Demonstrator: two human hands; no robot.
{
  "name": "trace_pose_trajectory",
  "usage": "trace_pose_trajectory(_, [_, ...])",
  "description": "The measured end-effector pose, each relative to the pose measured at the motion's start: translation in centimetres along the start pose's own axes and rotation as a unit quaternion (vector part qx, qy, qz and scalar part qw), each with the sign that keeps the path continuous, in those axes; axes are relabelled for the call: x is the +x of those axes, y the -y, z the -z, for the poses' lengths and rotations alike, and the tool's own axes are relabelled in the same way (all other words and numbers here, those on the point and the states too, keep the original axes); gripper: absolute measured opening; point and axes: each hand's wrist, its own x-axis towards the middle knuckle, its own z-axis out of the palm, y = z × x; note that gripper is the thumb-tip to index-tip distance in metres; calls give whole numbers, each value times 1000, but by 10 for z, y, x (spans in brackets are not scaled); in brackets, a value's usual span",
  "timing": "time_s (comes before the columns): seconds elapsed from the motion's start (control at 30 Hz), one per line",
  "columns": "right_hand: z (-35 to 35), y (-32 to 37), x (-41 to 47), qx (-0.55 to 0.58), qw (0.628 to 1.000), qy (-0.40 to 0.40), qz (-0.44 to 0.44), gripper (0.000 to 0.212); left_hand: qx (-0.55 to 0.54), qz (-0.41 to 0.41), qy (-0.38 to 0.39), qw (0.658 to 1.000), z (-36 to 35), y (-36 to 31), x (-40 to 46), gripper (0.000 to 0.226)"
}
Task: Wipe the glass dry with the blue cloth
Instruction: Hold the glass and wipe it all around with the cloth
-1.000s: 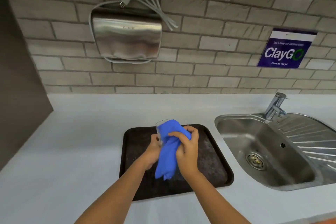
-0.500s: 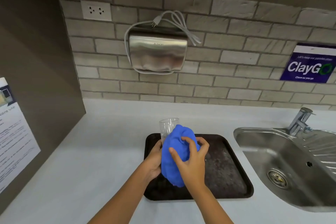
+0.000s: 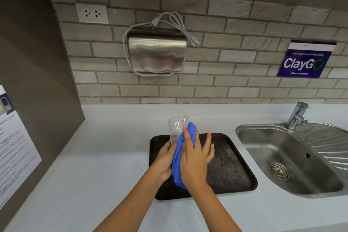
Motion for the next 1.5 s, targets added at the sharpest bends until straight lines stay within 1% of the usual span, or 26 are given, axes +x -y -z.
trace_pose_trajectory(0.07, [2,0,-3,58,998,38,4,56,3,5,-4,1000,-5,2,-2,37])
trace_pose_trajectory(0.13, [2,0,-5,139,989,40,-12,60,-4,5,-2,1000,-7,4,-5,34])
trace_pose_trajectory(0.17, [2,0,-4,160,986,38,-20,59,-15,4,-1,1000,-7,6,-6,33])
trace_pose_trajectory(0.23, [3,-1,0,162,985,49,-32,56,-39,0,-4,999,-6,8,-6,38])
trace_pose_trajectory(0.3, [5,-3,9,211,972,68,-73,53,-53,-4,3,999,-4,7,-7,41])
trace_pose_trajectory(0.37, [8,-5,19,279,950,70,-119,52,-57,-6,13,998,-3,5,-8,38])
trace_pose_trajectory(0.4, [9,-6,24,292,945,67,-131,50,-60,-5,9,998,-3,4,-9,36])
trace_pose_trajectory(0.43, [10,-6,27,292,945,63,-135,47,-62,-4,4,998,-3,3,-10,34])
trace_pose_trajectory(0.5, [10,-6,26,243,962,43,-120,42,-59,2,-4,998,-4,0,-10,37])
trace_pose_trajectory(0.6, [7,-2,13,185,978,7,-96,45,-23,15,5,1000,-12,-6,-8,39])
trace_pose_trajectory(0.7, [4,2,-1,128,991,-15,-31,51,-26,7,27,999,-17,-7,-9,42])
trace_pose_trajectory(0.77, [4,0,-2,132,991,-15,12,52,-64,0,47,997,-17,-1,-10,43])
trace_pose_trajectory(0.8, [5,-1,0,163,987,-13,8,52,-78,0,56,995,-16,0,-12,45])
trace_pose_trajectory(0.87, [7,-5,6,259,965,4,-37,46,-80,-4,58,995,-15,2,-12,50])
trace_pose_trajectory(0.93, [11,-8,16,374,921,39,-103,33,-71,0,45,996,-16,1,-13,53])
trace_pose_trajectory(0.97, [14,-10,21,405,904,51,-124,28,-68,5,40,997,-17,-1,-13,54])
trace_pose_trajectory(1.0, [16,-11,25,410,902,55,-127,27,-67,7,35,997,-17,-2,-13,55])
trace_pose_trajectory(1.03, [18,-11,25,392,912,52,-113,28,-71,7,32,997,-17,-2,-12,57])
trace_pose_trajectory(1.13, [18,-4,11,260,965,24,-16,39,-89,11,40,995,-18,-4,-10,58])
trace_pose_trajectory(1.2, [11,-1,0,202,979,0,22,42,-75,17,45,996,-18,-2,-9,56])
trace_pose_trajectory(1.23, [9,-2,-2,196,980,-10,18,42,-76,16,45,996,-16,1,-8,58])
trace_pose_trajectory(1.3, [11,-5,5,230,973,-10,-6,40,-88,16,48,995,-14,2,-9,61])
trace_pose_trajectory(1.4, [13,-10,18,290,956,14,-35,39,-91,25,23,995,-16,2,-7,55])
trace_pose_trajectory(1.43, [12,-10,20,290,956,15,-33,39,-92,27,27,995,-16,3,-5,53])
trace_pose_trajectory(1.5, [10,-7,18,253,967,10,-8,40,-70,34,31,997,-20,1,-4,43])
